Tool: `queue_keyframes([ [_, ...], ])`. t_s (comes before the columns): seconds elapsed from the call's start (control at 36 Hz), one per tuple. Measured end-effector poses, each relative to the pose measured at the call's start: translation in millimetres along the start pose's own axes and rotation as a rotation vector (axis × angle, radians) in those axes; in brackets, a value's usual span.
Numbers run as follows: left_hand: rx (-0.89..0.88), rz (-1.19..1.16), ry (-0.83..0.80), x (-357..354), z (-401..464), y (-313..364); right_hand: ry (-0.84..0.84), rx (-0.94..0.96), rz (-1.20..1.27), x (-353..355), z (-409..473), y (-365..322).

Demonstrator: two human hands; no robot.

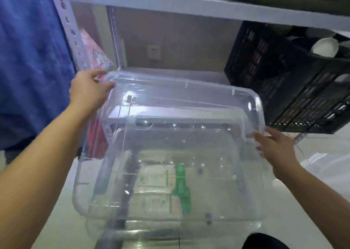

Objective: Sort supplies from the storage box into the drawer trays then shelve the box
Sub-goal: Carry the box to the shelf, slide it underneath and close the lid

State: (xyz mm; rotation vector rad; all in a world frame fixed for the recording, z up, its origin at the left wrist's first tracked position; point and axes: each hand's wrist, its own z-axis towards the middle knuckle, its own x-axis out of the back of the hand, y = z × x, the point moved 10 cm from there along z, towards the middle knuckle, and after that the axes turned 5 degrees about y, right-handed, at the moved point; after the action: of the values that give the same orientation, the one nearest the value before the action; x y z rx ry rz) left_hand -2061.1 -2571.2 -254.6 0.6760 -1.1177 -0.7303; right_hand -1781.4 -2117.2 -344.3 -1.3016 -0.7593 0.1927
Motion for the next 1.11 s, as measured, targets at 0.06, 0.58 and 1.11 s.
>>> queue_keyframes([
  [0.06, 0.056, 0.037, -0.043, -17.7, -10.5, -24.7, 0.036, 0.004, -0.096, -0.5, -1.1, 11.5],
  [0.58, -0.280, 0.704, -0.557, -132.9, -132.7, -136.5, -0.459, 0.397, -0.970, -128.7, -105.7, 90.9],
  [1.11, 0.221, 0.082, -0.390, -96.4, -114.1, -188.9, -0.419, 0.424, -0.931, -160.0, -126.4, 79.1],
])
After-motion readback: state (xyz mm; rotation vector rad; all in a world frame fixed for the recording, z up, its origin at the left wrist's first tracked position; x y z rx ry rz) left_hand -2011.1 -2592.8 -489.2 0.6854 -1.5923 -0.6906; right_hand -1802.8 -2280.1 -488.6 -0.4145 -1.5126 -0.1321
